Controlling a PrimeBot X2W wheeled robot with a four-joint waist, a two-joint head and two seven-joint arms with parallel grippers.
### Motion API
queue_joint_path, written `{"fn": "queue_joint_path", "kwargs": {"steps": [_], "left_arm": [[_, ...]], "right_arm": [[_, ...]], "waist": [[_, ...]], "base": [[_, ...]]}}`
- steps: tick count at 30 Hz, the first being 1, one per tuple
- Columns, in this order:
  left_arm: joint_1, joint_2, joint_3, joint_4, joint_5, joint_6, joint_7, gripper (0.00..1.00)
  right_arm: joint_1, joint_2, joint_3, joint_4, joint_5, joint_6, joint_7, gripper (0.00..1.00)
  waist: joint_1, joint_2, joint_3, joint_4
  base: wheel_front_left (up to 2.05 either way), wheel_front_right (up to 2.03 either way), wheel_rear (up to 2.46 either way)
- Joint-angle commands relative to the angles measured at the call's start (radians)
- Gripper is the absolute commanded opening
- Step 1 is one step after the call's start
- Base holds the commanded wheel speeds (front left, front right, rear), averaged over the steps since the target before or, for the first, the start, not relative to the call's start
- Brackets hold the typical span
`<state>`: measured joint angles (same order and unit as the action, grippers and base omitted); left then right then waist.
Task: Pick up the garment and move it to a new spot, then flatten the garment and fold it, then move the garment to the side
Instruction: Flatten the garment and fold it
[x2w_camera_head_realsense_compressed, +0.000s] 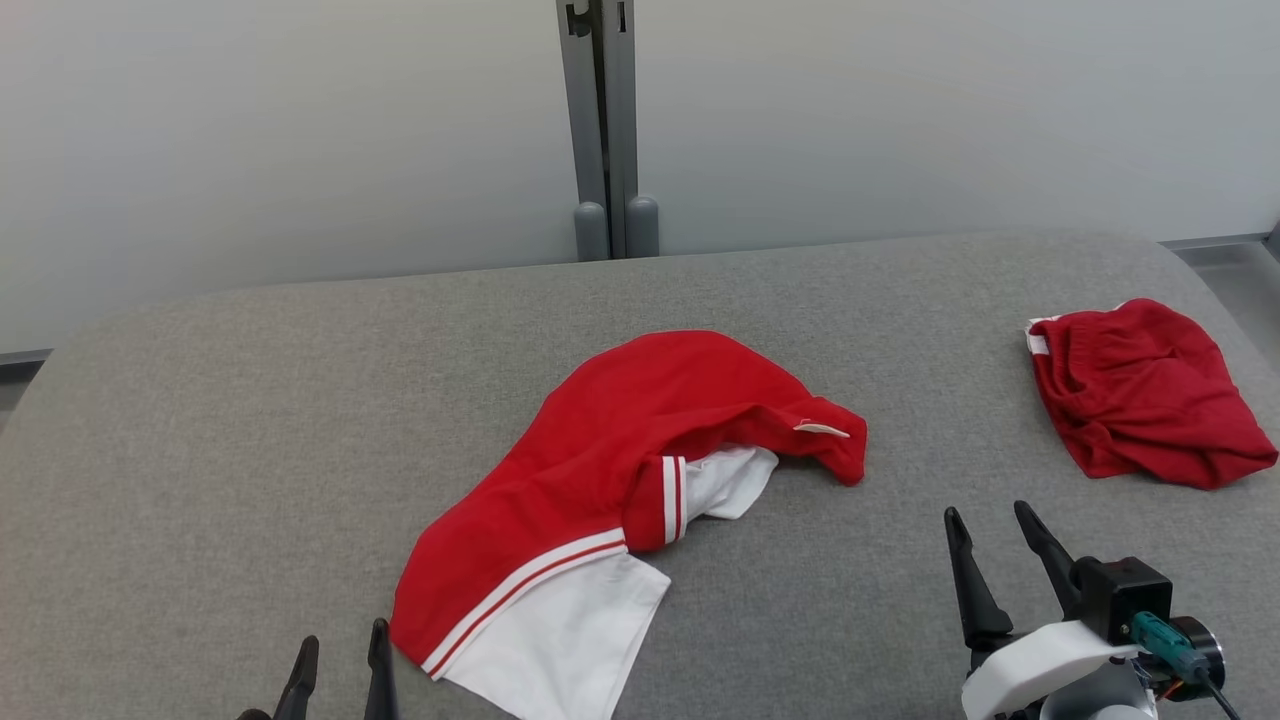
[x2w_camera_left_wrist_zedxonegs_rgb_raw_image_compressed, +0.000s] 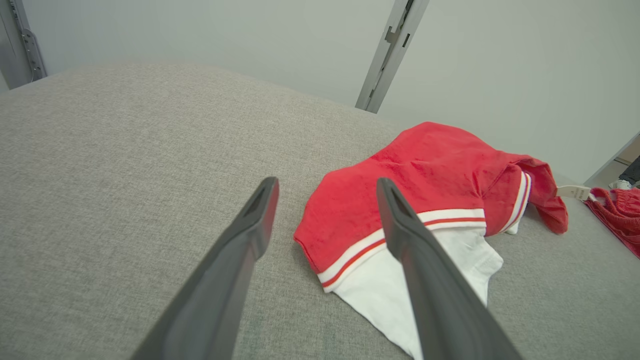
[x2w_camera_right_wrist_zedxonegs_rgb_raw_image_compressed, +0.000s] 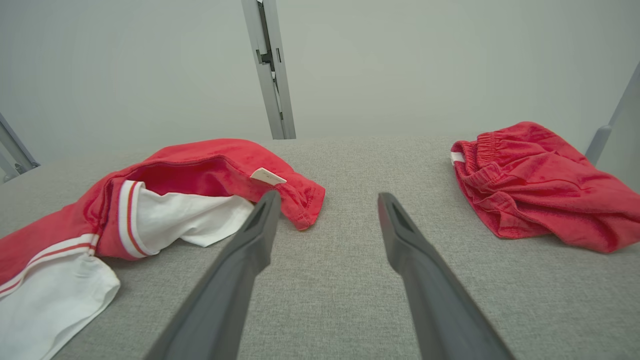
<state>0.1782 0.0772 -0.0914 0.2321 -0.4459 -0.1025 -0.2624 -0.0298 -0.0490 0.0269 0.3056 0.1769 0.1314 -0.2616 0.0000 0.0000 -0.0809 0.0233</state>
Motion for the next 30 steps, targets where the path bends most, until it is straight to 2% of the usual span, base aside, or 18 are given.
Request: {"fn": "queue_joint_path", "kwargs": {"steps": [1, 13, 19, 25, 30], "left_arm": [[0.012, -0.005, 0.009, -0.003, 0.013, -0.005, -0.003, 1.00], [0.004, -0.021, 0.021, -0.005, 0.069, -0.024, -0.003, 1.00], [0.009, -0.025, -0.061, 0.047, 0.070, -0.027, 0.001, 1.00], [0.000, -0.025, -0.195, 0.095, 0.021, -0.029, 0.139, 1.00], [-0.015, -0.025, -0.276, 0.121, -0.064, -0.029, 0.256, 1.00]], "right_arm": [[0.016, -0.003, -0.003, -0.004, -0.001, -0.002, -0.005, 1.00], [0.022, -0.003, 0.002, 0.002, -0.001, -0.002, -0.005, 1.00], [0.023, -0.003, 0.006, 0.009, 0.001, -0.002, -0.005, 1.00], [0.019, -0.003, 0.010, 0.017, -0.001, -0.002, -0.005, 1.00], [0.007, -0.003, 0.017, 0.023, 0.001, -0.002, -0.005, 1.00]], "waist": [[0.0000, 0.0000, -0.001, 0.002], [0.0000, 0.0000, -0.006, 0.005], [0.0000, 0.0000, -0.004, 0.007], [0.0000, 0.0000, 0.005, 0.007], [0.0000, 0.0000, 0.016, -0.001]], "base": [[0.00, 0.00, 0.00], [0.00, 0.00, 0.00], [0.00, 0.00, 0.00], [0.00, 0.00, 0.00], [0.00, 0.00, 0.00]]}}
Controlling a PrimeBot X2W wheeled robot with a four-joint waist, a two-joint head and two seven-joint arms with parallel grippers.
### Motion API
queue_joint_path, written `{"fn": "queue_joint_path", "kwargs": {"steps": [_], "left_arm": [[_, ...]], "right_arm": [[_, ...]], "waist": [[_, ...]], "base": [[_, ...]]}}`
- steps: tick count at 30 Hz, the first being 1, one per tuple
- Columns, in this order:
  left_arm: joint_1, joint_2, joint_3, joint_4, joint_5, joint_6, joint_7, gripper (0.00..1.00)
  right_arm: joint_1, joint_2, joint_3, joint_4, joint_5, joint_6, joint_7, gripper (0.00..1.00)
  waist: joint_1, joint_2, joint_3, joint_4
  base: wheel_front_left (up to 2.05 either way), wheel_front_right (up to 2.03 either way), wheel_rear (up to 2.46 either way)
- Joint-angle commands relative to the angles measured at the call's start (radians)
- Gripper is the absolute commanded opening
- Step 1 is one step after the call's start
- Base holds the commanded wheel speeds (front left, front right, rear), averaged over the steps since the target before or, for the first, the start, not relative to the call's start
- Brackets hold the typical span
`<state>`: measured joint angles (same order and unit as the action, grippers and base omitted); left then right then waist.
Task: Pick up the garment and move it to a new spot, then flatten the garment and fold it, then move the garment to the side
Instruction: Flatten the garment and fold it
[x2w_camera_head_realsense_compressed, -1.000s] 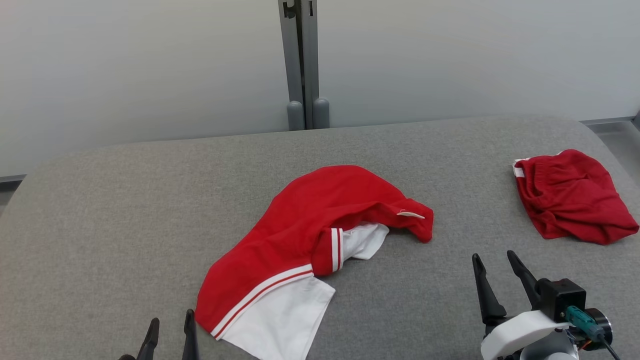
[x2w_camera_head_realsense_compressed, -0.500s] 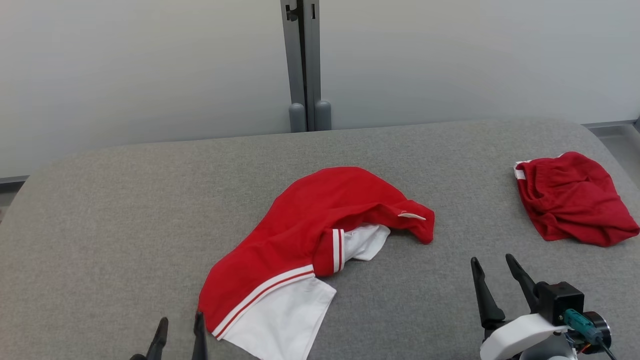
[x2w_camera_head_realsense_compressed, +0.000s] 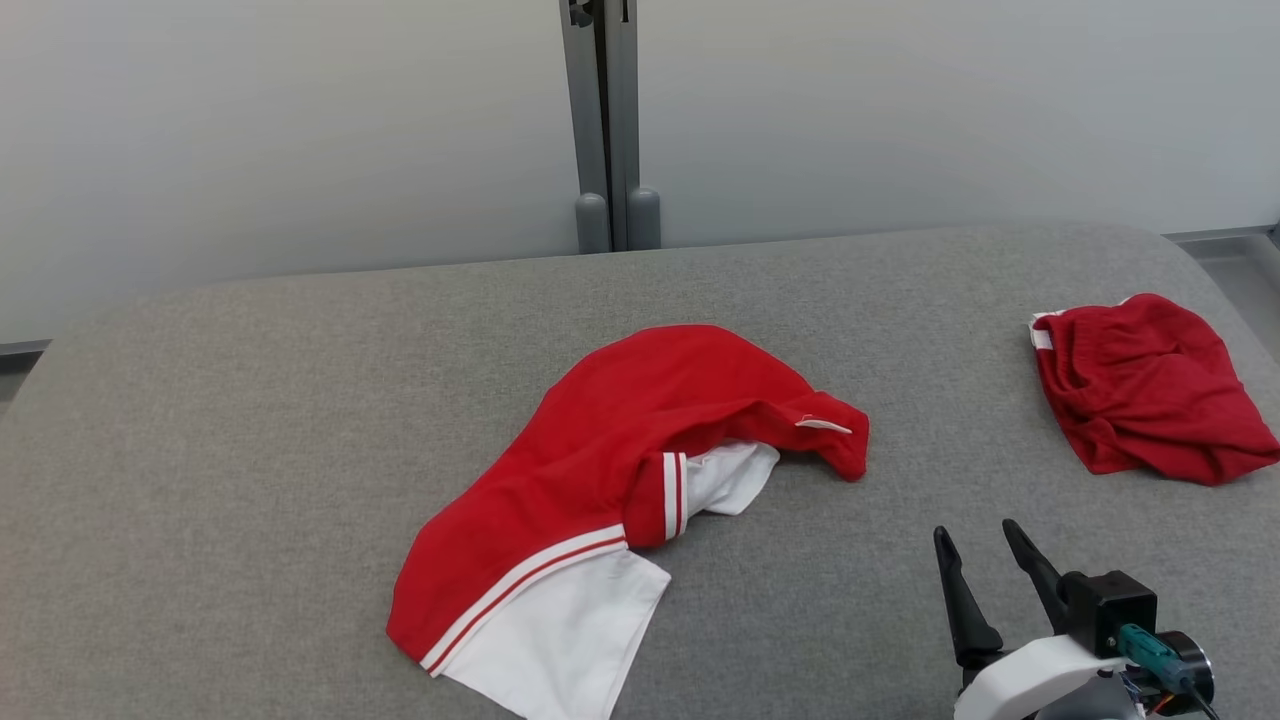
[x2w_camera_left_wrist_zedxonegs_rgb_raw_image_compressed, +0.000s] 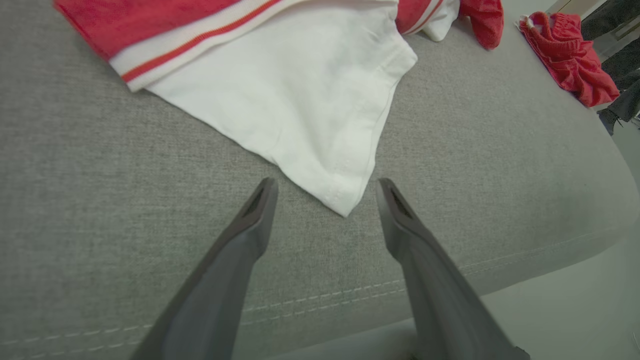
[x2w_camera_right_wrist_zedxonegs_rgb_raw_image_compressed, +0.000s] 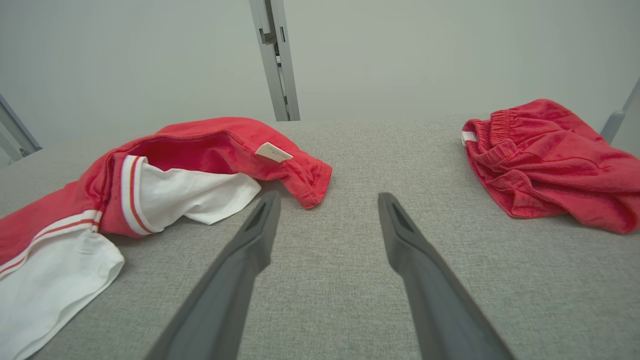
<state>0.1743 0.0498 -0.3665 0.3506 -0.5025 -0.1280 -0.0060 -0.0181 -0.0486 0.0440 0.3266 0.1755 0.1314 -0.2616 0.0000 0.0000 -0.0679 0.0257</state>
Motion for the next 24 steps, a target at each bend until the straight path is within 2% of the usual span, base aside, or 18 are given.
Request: {"fn": "queue_joint_path", "kwargs": {"steps": [1, 5, 11, 19, 21, 22, 24], "left_arm": [[-0.014, 0.002, -0.011, 0.008, -0.030, -0.004, 0.016, 1.00], [-0.033, 0.000, -0.044, 0.037, -0.107, -0.004, 0.055, 1.00], [-0.081, 0.000, -0.081, 0.101, -0.191, 0.008, 0.051, 1.00], [-0.151, 0.003, -0.118, 0.150, -0.303, 0.035, -0.018, 1.00], [-0.162, 0.003, -0.126, 0.157, -0.328, 0.042, -0.039, 0.85], [-0.168, 0.003, -0.131, 0.160, -0.335, 0.044, -0.052, 0.41], [-0.177, 0.003, -0.135, 0.165, -0.345, 0.052, -0.073, 0.07]], "right_arm": [[-0.007, -0.004, 0.002, 0.002, 0.002, -0.002, -0.005, 1.00], [-0.015, -0.004, 0.006, 0.007, -0.006, -0.001, -0.005, 1.00], [-0.027, -0.004, 0.011, 0.008, -0.013, -0.001, -0.005, 1.00], [-0.036, -0.004, 0.016, 0.005, -0.019, -0.002, -0.005, 1.00], [-0.035, -0.004, 0.015, 0.005, -0.020, -0.001, -0.005, 1.00], [-0.034, -0.004, 0.013, 0.004, -0.021, -0.002, -0.005, 1.00], [-0.035, -0.004, 0.011, 0.003, -0.022, -0.001, -0.005, 1.00]], "waist": [[0.0000, 0.0000, 0.005, -0.005], [0.0000, 0.0000, 0.016, -0.015], [0.0000, 0.0000, 0.031, -0.035], [0.0000, 0.0000, 0.046, -0.052], [0.0000, 0.0000, 0.049, -0.053], [0.0000, 0.0000, 0.050, -0.053], [0.0000, 0.0000, 0.052, -0.050]], "base": [[0.00, 0.00, 0.00], [0.00, 0.00, 0.00], [0.00, 0.00, 0.00], [0.00, 0.00, 0.00], [0.00, 0.00, 0.00], [0.00, 0.00, 0.00], [0.00, 0.00, 0.00]]}}
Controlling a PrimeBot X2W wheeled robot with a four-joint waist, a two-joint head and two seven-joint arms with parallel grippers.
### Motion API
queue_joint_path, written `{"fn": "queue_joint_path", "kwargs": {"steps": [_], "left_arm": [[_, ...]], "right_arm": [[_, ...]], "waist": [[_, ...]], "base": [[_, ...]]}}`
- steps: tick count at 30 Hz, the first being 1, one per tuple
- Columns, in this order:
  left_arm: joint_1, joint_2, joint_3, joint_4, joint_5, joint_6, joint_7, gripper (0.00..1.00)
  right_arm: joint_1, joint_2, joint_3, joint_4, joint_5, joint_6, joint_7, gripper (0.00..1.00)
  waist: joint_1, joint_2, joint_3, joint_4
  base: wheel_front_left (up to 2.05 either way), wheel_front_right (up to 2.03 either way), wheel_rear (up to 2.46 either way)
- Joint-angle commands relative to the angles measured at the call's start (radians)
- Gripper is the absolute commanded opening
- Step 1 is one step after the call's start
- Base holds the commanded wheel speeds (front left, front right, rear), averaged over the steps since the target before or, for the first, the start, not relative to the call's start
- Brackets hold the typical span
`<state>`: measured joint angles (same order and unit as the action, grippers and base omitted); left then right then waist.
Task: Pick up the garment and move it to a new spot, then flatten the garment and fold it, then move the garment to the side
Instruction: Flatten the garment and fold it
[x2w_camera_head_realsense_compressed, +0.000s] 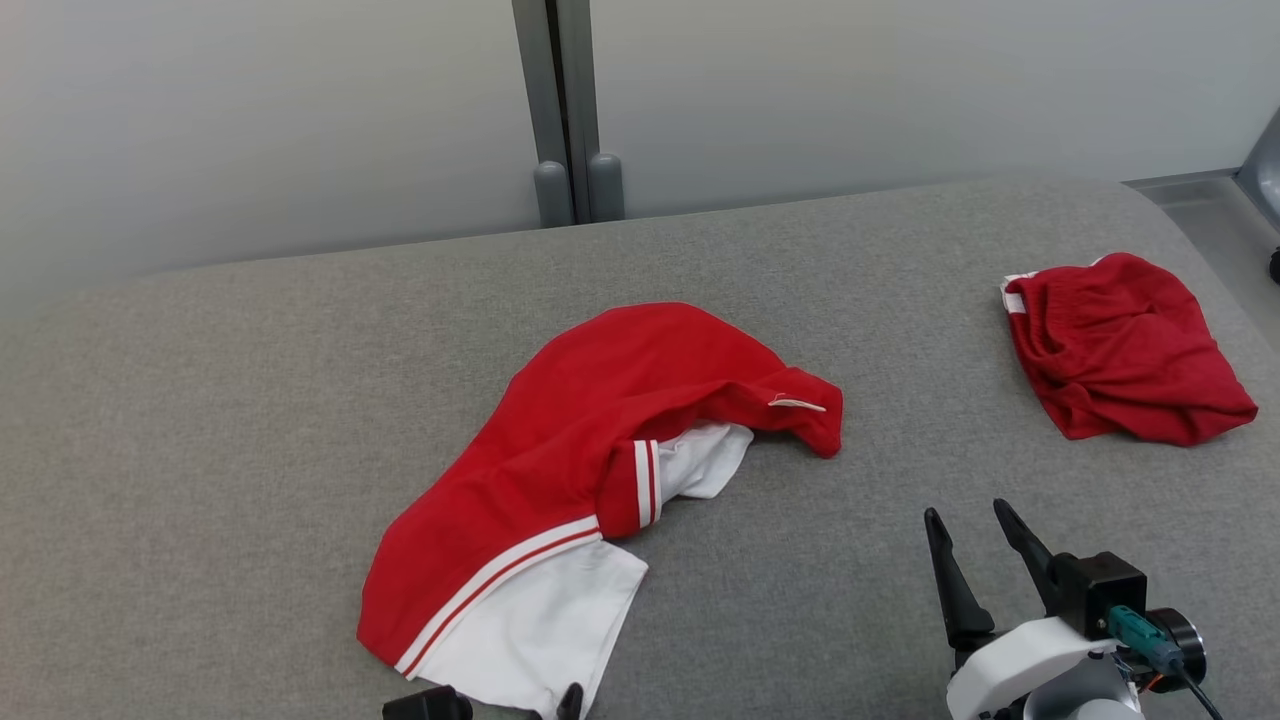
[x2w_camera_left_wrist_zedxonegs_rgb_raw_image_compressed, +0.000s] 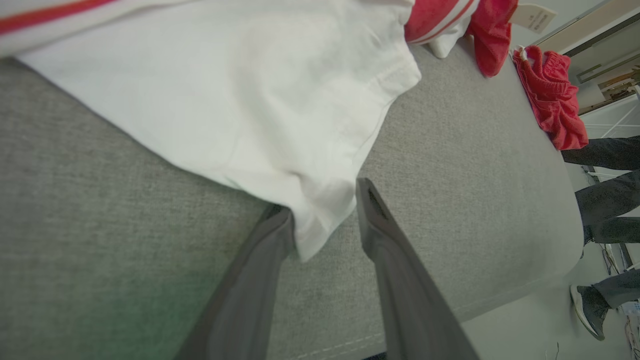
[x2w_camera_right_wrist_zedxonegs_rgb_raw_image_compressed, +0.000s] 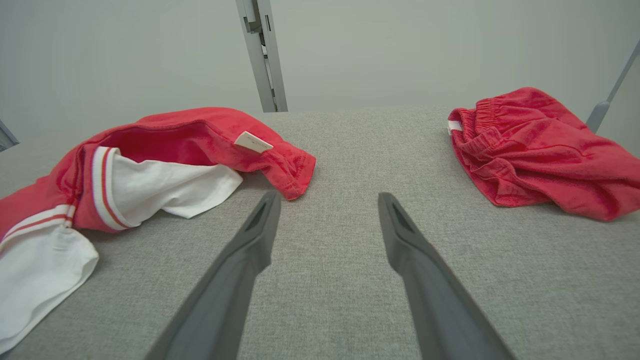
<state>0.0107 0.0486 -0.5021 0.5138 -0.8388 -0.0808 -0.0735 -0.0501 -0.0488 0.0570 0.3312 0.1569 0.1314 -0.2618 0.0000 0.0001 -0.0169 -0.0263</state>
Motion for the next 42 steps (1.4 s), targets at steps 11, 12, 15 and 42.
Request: {"fn": "queue_joint_path", "kwargs": {"steps": [11, 12, 15, 42], "left_arm": [[-0.030, 0.064, 0.034, -0.067, 0.056, 0.050, -0.126, 0.00], [-0.027, 0.074, 0.038, -0.081, 0.062, 0.056, -0.132, 0.00], [-0.013, 0.098, 0.053, -0.135, 0.074, 0.074, -0.141, 0.00], [0.016, 0.174, 0.100, -0.341, 0.078, 0.150, -0.142, 0.00]], "right_arm": [[-0.148, -0.003, -0.043, 0.172, -0.073, -0.002, -0.004, 1.00], [-0.170, -0.004, -0.050, 0.205, -0.079, -0.002, 0.000, 1.00], [-0.251, -0.004, -0.071, 0.317, -0.093, -0.002, 0.016, 1.00], [-0.568, -0.004, 0.084, 0.880, -0.012, -0.002, -0.004, 1.00]], "waist": [[0.0000, -0.0001, 0.011, 0.055], [0.0000, -0.0001, 0.012, 0.061], [0.0000, -0.0001, 0.018, 0.083], [0.0000, -0.0001, 0.087, 0.158]], "base": [[0.00, 0.00, 0.00], [0.00, 0.00, 0.00], [0.00, 0.00, 0.00], [0.00, 0.00, 0.00]]}}
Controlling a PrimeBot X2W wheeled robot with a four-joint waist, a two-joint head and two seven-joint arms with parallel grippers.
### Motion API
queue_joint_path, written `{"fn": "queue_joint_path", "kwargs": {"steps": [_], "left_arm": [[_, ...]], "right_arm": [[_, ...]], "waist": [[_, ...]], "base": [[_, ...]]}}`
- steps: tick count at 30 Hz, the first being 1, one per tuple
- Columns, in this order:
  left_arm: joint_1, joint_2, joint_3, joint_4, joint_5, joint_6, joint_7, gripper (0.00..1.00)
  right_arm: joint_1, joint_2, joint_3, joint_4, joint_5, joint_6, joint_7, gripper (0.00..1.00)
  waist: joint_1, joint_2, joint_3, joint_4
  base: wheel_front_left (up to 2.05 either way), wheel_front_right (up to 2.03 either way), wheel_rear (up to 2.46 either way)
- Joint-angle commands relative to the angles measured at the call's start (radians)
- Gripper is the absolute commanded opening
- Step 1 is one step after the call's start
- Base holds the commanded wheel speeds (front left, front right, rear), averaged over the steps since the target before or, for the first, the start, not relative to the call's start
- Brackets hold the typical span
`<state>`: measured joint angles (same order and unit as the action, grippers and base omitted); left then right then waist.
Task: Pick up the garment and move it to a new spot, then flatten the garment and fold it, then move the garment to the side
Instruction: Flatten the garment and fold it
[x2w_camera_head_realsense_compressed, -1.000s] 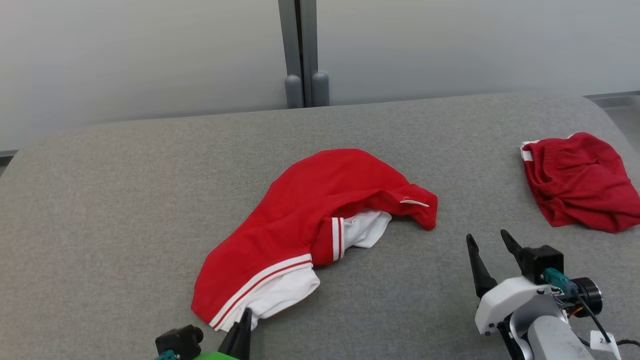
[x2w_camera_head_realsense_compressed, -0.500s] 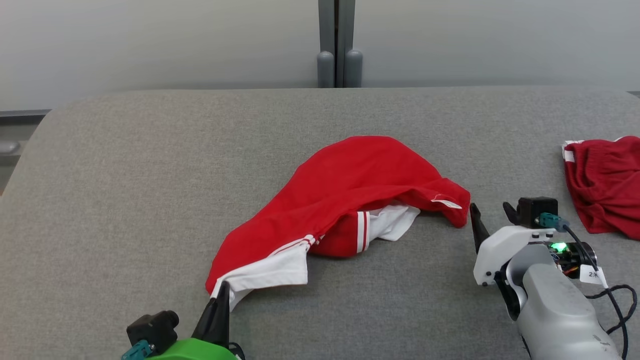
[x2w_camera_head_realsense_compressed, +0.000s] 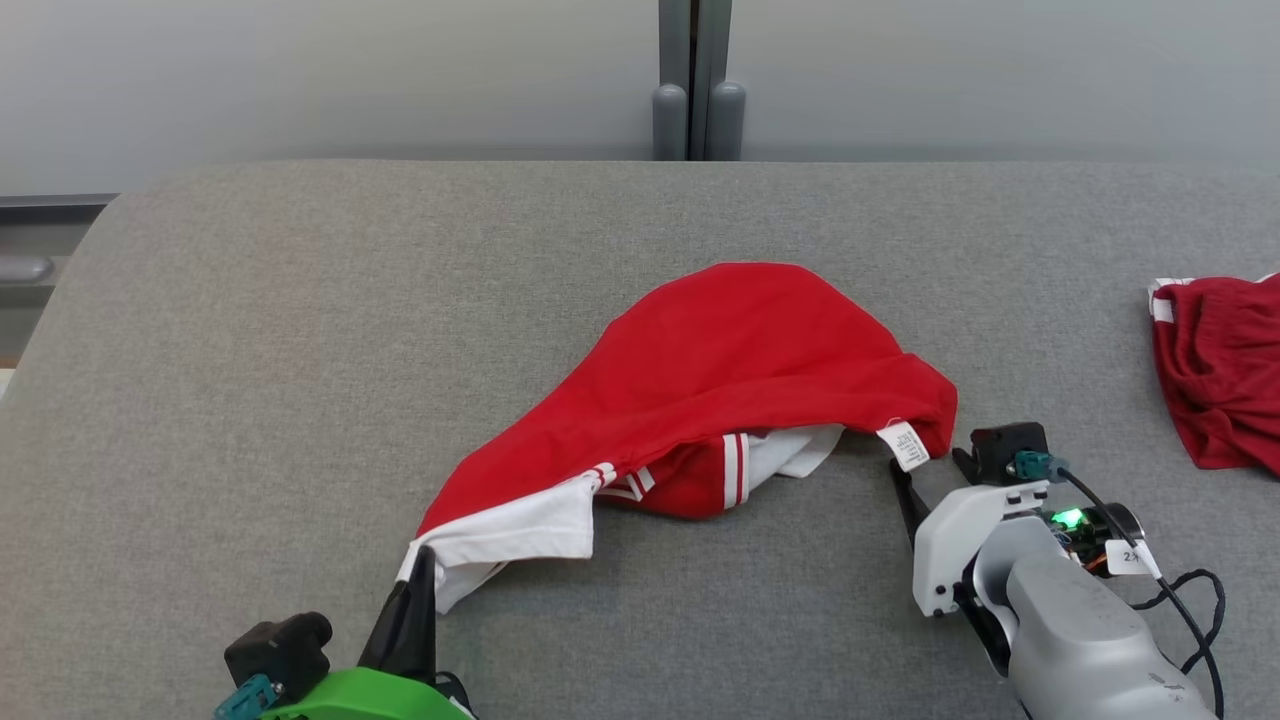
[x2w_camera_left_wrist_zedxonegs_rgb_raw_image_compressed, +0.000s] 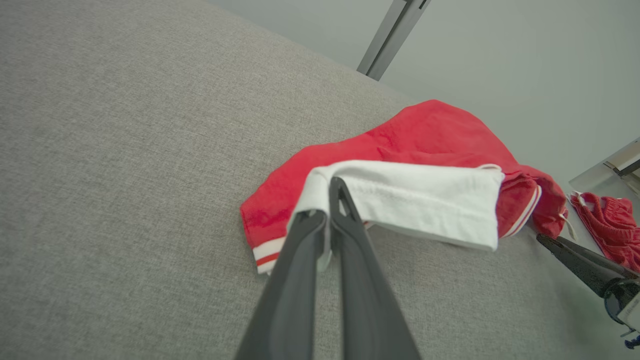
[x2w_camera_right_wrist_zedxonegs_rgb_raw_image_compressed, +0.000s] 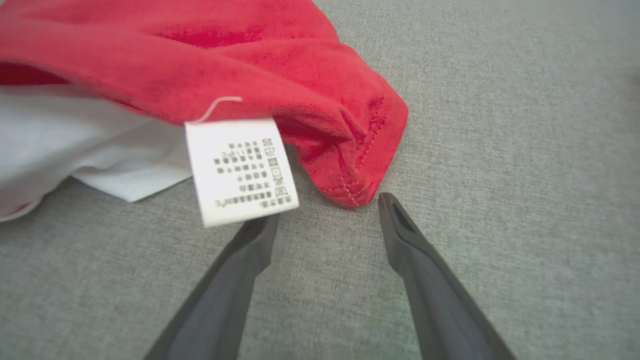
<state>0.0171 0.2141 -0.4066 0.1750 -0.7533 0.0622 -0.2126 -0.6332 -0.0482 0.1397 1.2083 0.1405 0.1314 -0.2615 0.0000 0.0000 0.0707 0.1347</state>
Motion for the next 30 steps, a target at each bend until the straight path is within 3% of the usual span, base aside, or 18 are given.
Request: {"fn": "queue_joint_path", "kwargs": {"steps": [1, 8, 18, 20, 23, 30], "left_arm": [[0.011, 0.010, 0.006, -0.005, -0.008, 0.009, -0.005, 0.00], [0.004, 0.017, 0.013, -0.023, -0.007, 0.014, -0.009, 0.00], [-0.025, 0.018, 0.010, -0.029, -0.005, 0.007, -0.012, 0.00], [-0.029, 0.020, 0.010, -0.032, -0.003, 0.008, -0.012, 0.00], [-0.038, 0.025, 0.015, -0.039, 0.003, 0.009, -0.014, 0.00], [-0.060, 0.050, 0.026, -0.071, 0.020, 0.010, -0.019, 0.00]], "right_arm": [[0.015, -0.005, 0.020, 0.000, 0.019, -0.002, -0.004, 1.00], [-0.017, -0.004, 0.043, -0.043, -0.003, -0.002, -0.005, 1.00], [-0.038, -0.004, -0.073, -0.038, -0.193, -0.002, 0.000, 0.97], [-0.040, -0.005, -0.099, -0.033, -0.227, -0.001, 0.002, 0.36], [-0.044, -0.005, -0.127, -0.041, -0.263, -0.001, 0.001, 0.00], [-0.025, -0.004, -0.129, -0.122, -0.285, -0.002, -0.004, 0.00]], "waist": [[0.0000, 0.0000, 0.000, -0.005], [0.0000, 0.0000, 0.015, -0.011], [0.0000, 0.0000, 0.048, 0.011], [0.0000, 0.0000, 0.054, 0.015], [0.0000, 0.0000, 0.060, 0.015], [0.0000, 0.0000, 0.041, -0.017]], "base": [[0.00, 0.00, 0.00], [0.00, 0.00, 0.00], [0.00, 0.00, 0.00], [0.00, 0.00, 0.00], [0.00, 0.00, 0.00], [0.00, 0.00, 0.00]]}}
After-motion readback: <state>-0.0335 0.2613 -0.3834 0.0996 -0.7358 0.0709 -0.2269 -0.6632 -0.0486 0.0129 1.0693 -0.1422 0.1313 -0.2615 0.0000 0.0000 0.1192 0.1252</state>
